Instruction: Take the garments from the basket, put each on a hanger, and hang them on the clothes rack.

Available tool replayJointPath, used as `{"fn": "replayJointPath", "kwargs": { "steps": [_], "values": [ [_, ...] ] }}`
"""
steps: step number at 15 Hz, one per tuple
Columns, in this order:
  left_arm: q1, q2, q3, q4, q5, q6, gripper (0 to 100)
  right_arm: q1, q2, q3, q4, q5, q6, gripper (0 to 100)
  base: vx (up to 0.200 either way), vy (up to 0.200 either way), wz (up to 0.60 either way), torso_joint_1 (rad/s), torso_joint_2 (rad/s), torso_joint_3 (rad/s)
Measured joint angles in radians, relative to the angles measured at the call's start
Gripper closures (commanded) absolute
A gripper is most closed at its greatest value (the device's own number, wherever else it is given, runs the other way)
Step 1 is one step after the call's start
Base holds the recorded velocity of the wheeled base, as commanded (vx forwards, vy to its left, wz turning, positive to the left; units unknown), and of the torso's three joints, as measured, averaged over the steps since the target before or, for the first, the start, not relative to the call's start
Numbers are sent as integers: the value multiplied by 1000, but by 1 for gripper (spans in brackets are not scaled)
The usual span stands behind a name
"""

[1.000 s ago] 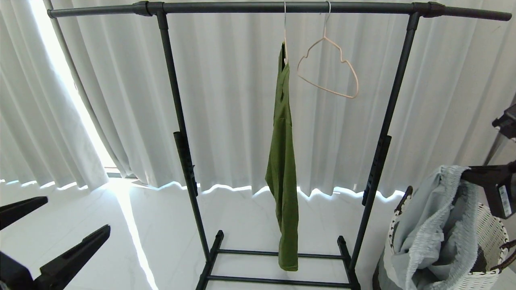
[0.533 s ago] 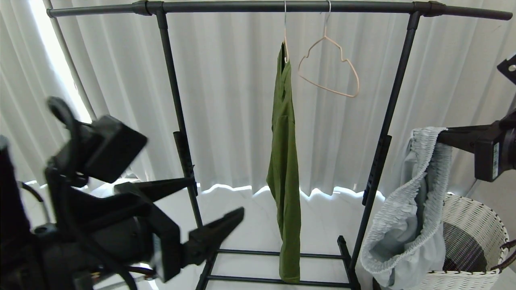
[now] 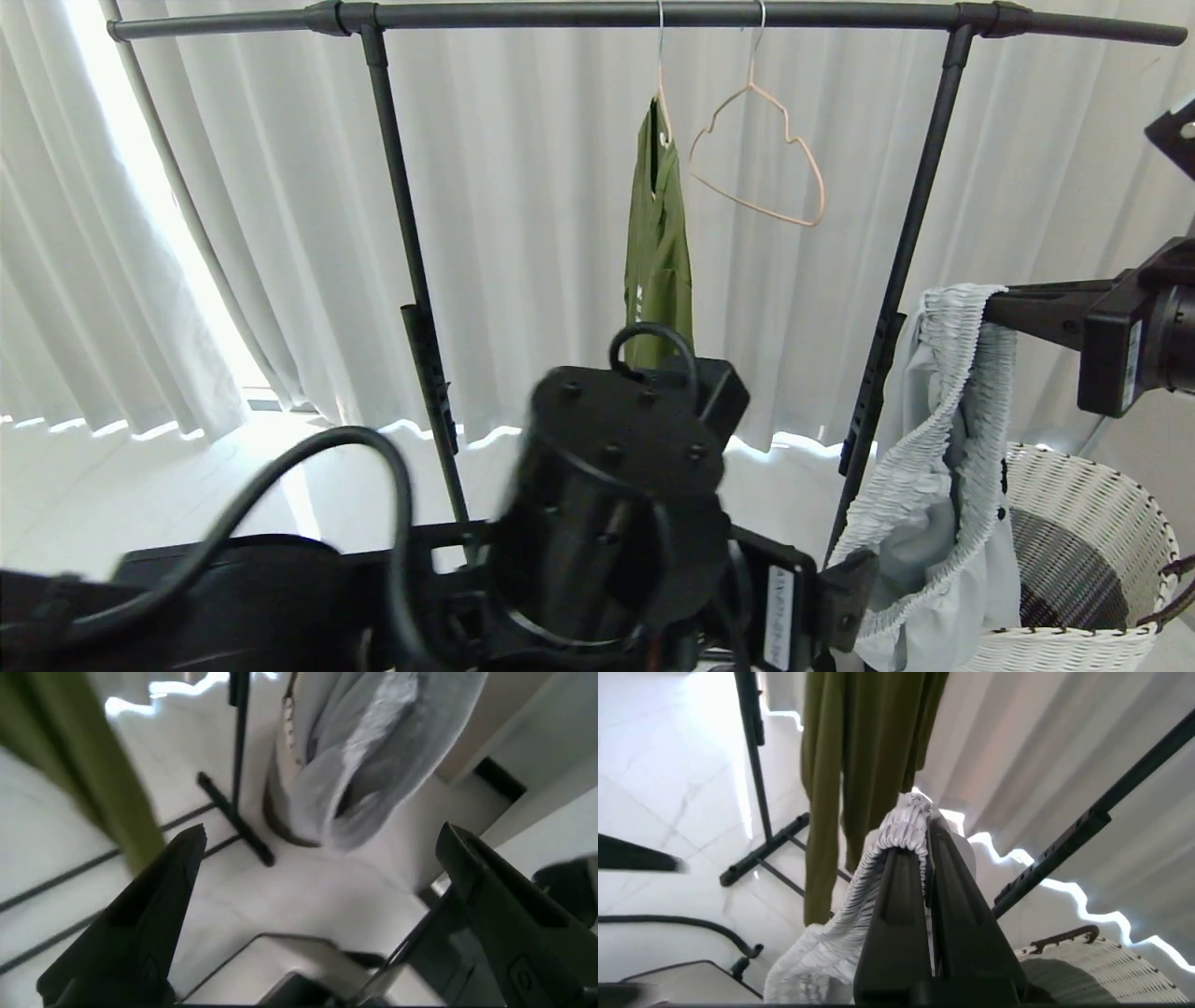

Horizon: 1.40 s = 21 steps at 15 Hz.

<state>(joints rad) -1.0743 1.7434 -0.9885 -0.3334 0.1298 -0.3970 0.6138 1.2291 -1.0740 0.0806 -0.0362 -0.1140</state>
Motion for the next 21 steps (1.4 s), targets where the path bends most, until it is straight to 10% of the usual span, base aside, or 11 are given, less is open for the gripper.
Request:
{"fn": "replayJointPath", "kwargs": {
  "steps": [5,15,16,21],
  "values": [
    [30,279,-170,-10,3,-67,0,1,-6,-3,-1,0,23,100,0,0,0,0,0,0],
    [71,430,-124,-11,48,-70,0,-3,-23,-9,2,-1,25,100,0,0,0,0,0,0],
    [71,420,-92,-12,54,-70,100,-6,-23,-11,2,-1,25,100,0,0,0,0,0,0],
    [69,325,20,-12,133,-70,100,-10,-18,-12,2,-2,25,100,0,0,0,0,0,0]
  ]
}}
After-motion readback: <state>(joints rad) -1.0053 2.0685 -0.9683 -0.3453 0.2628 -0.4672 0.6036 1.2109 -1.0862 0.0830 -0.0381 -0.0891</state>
